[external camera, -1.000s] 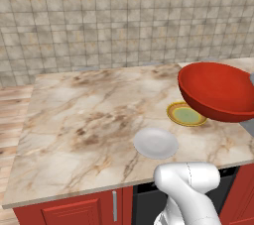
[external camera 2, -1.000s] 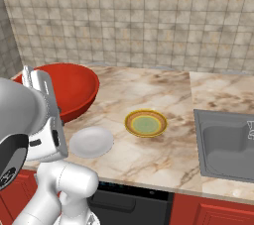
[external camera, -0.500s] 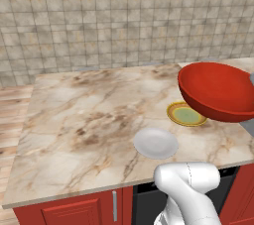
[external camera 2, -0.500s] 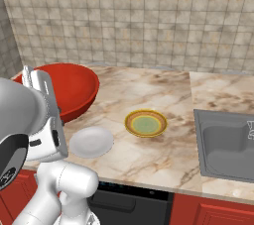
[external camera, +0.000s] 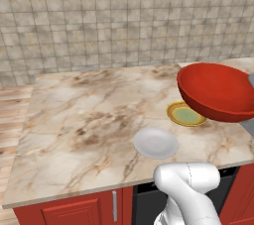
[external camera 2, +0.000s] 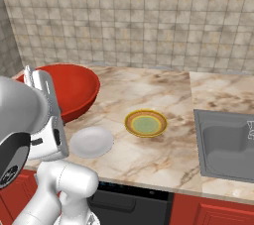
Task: Move the bowls from the cabinet to the plates on the dining table.
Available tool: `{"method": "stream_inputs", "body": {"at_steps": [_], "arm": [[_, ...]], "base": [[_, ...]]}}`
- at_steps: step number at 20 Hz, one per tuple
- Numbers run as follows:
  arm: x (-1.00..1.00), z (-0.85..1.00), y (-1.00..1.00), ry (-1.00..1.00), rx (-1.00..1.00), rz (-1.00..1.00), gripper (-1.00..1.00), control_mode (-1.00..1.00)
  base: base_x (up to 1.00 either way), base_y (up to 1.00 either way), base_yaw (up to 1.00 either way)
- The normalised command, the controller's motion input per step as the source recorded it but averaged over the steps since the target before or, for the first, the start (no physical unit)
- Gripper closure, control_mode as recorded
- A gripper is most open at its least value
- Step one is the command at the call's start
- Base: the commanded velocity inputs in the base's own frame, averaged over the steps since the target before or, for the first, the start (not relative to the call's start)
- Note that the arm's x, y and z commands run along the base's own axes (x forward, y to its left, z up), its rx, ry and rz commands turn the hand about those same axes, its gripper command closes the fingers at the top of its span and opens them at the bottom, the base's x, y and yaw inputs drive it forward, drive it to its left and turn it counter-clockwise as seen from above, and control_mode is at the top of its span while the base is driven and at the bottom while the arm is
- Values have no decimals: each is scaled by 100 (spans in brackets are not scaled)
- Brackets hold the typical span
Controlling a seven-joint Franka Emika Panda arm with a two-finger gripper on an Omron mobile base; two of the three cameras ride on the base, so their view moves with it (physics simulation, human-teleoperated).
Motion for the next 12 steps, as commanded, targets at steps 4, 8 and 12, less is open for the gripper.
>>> {"method": "stream_inputs", "body": {"at_steps": [4,8,12], "arm": [[18,-11,0,5,0,0,100,-100],[14,-9,0,4,-1,0,100,-100],[16,-17,0,2,-2,0,100,-100]], "base": [[0,0,0],[0,0,0],[0,0,0]]}}
